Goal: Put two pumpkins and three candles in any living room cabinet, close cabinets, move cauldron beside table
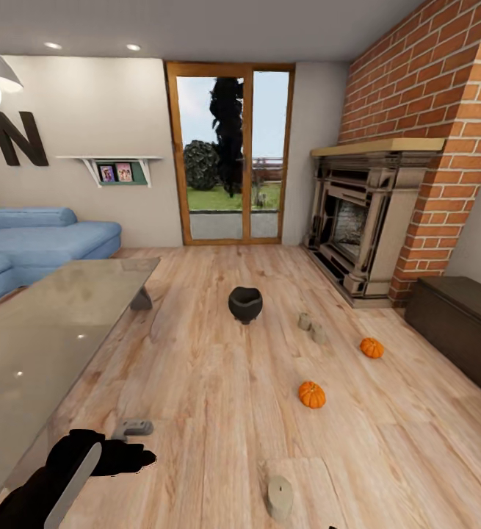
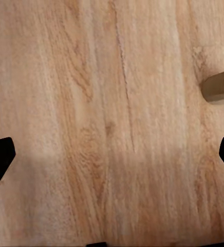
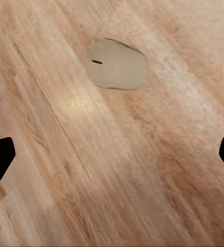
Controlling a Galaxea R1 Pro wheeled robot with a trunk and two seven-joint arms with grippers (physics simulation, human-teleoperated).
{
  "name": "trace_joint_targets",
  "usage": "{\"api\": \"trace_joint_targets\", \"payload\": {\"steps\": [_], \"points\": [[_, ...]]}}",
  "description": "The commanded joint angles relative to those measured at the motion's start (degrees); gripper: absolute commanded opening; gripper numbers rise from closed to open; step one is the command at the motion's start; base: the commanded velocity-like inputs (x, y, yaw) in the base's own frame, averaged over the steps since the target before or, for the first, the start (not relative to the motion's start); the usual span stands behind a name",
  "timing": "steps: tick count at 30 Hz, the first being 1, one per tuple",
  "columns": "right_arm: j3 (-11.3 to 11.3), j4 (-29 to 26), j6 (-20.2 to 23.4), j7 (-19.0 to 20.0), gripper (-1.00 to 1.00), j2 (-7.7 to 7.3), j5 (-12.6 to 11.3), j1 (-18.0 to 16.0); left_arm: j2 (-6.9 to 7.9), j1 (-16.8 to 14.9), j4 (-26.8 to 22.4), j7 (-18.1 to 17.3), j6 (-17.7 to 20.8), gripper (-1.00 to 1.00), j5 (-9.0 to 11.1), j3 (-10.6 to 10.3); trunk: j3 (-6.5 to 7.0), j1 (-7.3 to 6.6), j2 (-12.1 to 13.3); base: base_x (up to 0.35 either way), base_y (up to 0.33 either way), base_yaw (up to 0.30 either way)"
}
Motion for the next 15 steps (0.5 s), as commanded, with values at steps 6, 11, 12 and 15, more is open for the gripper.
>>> {"api": "trace_joint_targets", "payload": {"steps": [6,11,12,15], "points": [[0.3,0.0,0.1,0.0,1.0,-0.07,-0.5,0.0,0.04,0.0,0.0,-0.4,0.1,1.0,-0.5,-0.1,-0.28,0.01,0.0,0.228,0.193,-0.006],[0.3,0.0,0.1,-0.1,1.0,-0.07,-0.5,0.0,0.04,0.0,0.0,-0.4,0.1,1.0,-0.6,-0.1,-0.68,0.01,0.0,0.059,0.055,-0.081],[0.3,0.0,0.1,-0.1,1.0,-0.07,-0.5,0.0,0.04,0.0,0.0,-0.4,0.1,1.0,-0.5,-0.1,-0.76,0.01,0.0,0.013,0.131,-0.09],[0.3,0.0,0.1,-0.1,1.0,-0.07,-0.5,0.0,0.04,0.0,0.0,-0.4,0.1,1.0,-0.5,-0.1,-0.97,0.01,0.0,0.007,0.216,-0.071]]}}
